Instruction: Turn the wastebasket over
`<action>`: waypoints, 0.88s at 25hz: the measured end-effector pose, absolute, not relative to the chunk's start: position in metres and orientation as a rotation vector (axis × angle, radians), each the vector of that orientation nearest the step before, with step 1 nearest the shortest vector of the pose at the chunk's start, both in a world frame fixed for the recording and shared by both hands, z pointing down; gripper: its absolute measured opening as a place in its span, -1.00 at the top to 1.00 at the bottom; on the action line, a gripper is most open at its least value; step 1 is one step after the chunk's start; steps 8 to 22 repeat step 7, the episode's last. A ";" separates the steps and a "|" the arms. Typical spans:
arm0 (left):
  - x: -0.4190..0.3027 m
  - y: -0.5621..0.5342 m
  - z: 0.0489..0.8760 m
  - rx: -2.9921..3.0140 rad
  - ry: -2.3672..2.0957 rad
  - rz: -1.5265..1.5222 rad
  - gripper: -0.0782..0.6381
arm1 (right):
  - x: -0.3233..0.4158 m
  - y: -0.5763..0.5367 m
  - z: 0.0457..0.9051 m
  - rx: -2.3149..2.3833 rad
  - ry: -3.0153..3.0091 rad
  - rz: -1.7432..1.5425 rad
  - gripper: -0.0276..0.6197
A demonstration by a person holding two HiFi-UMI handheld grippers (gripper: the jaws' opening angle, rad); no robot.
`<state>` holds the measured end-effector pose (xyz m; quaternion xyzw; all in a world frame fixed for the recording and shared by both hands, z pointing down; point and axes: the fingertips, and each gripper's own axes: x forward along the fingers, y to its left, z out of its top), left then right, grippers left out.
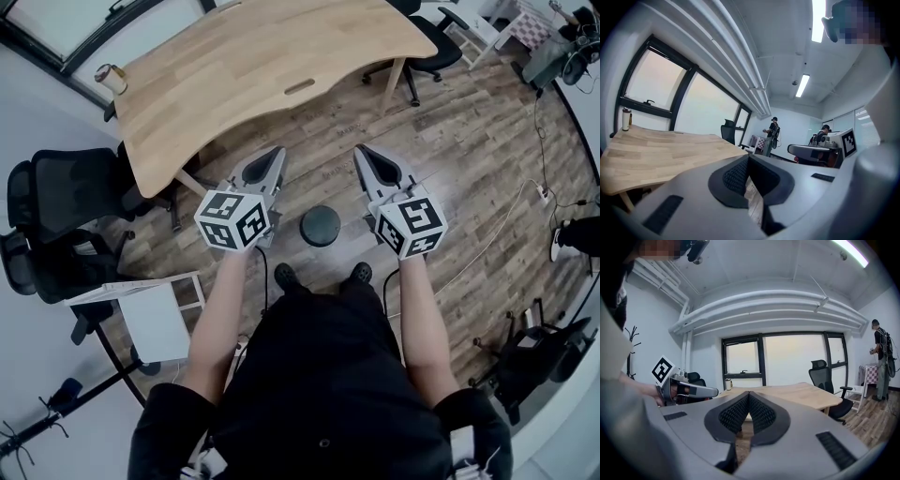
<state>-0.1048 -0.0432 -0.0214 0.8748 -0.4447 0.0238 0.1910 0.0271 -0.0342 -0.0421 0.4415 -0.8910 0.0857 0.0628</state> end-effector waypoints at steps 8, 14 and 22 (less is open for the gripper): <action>-0.105 -0.048 -0.023 2.469 -1.239 0.058 0.74 | 0.020 -0.037 -0.050 1.319 -2.715 0.247 0.82; -0.105 -0.048 -0.023 2.469 -1.239 0.058 0.74 | 0.020 -0.037 -0.050 1.319 -2.715 0.247 0.82; -0.105 -0.048 -0.023 2.469 -1.239 0.058 0.74 | 0.020 -0.037 -0.050 1.319 -2.715 0.247 0.82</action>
